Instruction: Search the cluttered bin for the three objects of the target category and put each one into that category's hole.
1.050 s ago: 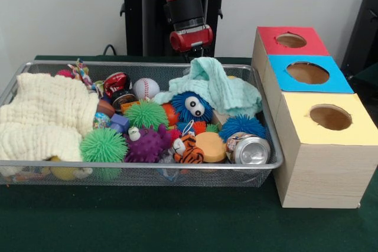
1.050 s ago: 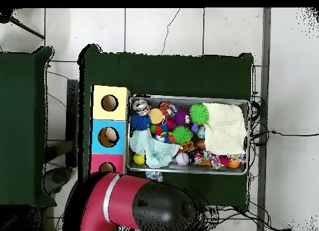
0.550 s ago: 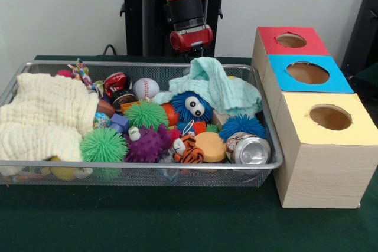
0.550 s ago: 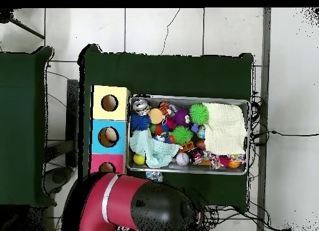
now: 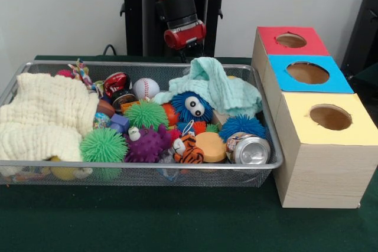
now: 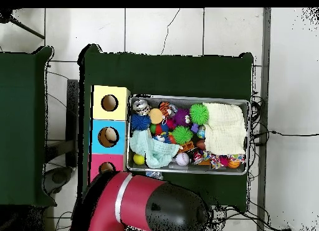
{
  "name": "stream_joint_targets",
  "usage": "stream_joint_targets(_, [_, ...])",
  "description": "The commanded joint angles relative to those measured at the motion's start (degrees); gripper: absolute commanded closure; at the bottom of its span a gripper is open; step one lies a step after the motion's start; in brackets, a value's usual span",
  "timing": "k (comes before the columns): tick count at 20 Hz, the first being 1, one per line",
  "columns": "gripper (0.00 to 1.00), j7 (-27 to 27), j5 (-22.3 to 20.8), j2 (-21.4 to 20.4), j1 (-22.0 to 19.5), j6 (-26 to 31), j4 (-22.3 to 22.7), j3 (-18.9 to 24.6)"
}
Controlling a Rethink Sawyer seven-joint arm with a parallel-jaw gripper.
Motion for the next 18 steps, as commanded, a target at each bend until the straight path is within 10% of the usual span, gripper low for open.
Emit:
stream_joint_targets(1, [0.0, 12.4, -4.7, 3.3, -3.8, 17.3, -4.8, 5.7])
stream_joint_targets(18, [0.0, 8.1, 4.8, 6.1, -3.0, 11.0, -2.3, 4.2])
